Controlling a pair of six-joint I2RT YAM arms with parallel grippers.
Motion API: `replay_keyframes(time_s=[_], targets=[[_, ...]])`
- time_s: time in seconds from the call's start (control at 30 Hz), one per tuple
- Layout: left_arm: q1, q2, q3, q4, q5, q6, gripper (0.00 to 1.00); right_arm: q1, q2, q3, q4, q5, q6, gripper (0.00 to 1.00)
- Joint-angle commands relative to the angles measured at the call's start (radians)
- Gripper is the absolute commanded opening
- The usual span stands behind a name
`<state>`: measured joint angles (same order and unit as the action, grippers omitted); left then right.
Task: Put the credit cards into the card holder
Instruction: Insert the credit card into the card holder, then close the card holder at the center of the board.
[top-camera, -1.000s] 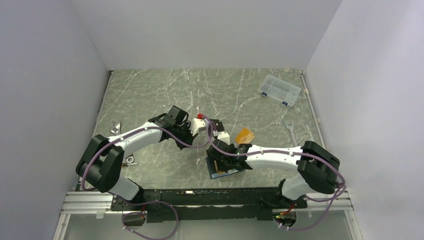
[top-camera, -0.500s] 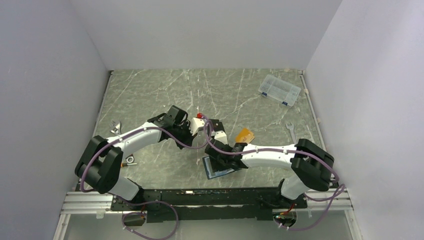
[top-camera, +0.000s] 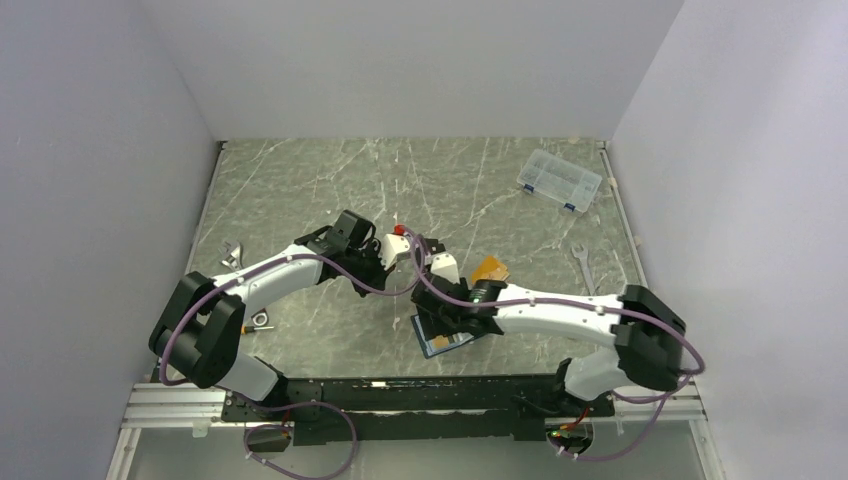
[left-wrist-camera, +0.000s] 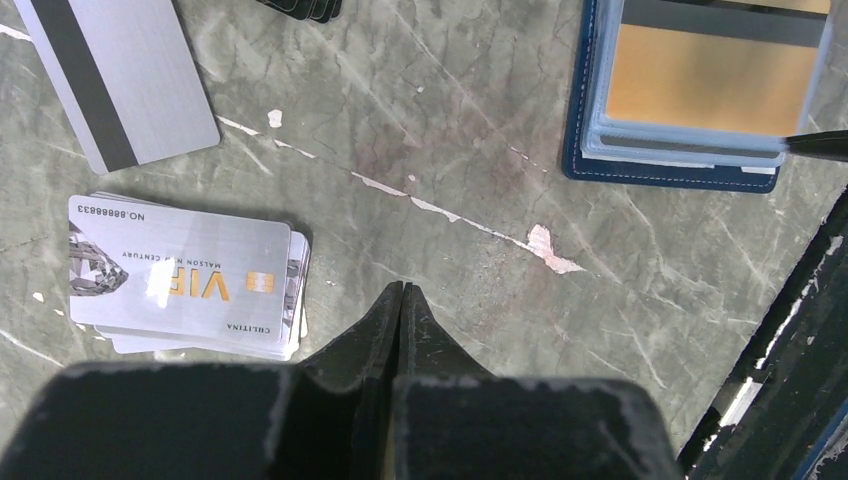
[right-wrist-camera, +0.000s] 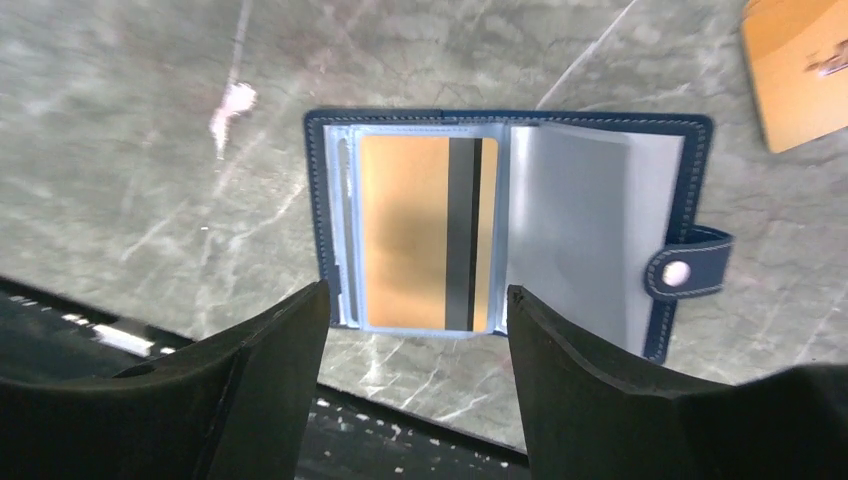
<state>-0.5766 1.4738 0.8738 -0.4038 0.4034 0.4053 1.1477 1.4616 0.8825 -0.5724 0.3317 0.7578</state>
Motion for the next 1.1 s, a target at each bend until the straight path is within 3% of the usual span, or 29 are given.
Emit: replay_keyframes(time_s=[0.0, 0.27, 0.53, 1.07], targets=[[0.0, -0.002, 0.015, 0.012, 0.028, -0.003, 0.04, -0.039, -0.16, 0.031, -0.066, 0.045, -0.036, 0.68], [0.0, 0.027, 0.036, -0.017, 0.089, -0.047, 0.04, -0.147, -0.266, -0.063, -0.169, 0.092, -0.032, 0.68], [-0.002, 0.047, 0.054, -0.038, 0.133, -0.058, 0.04, -0.163, -0.15, -0.111, -0.132, 0.125, -0.031, 0.69], [-0.001, 0.031, 0.05, -0.047, 0.13, -0.031, 0.04, -0.252, -0.092, -0.137, 0.023, 0.175, -0.088, 0.57]])
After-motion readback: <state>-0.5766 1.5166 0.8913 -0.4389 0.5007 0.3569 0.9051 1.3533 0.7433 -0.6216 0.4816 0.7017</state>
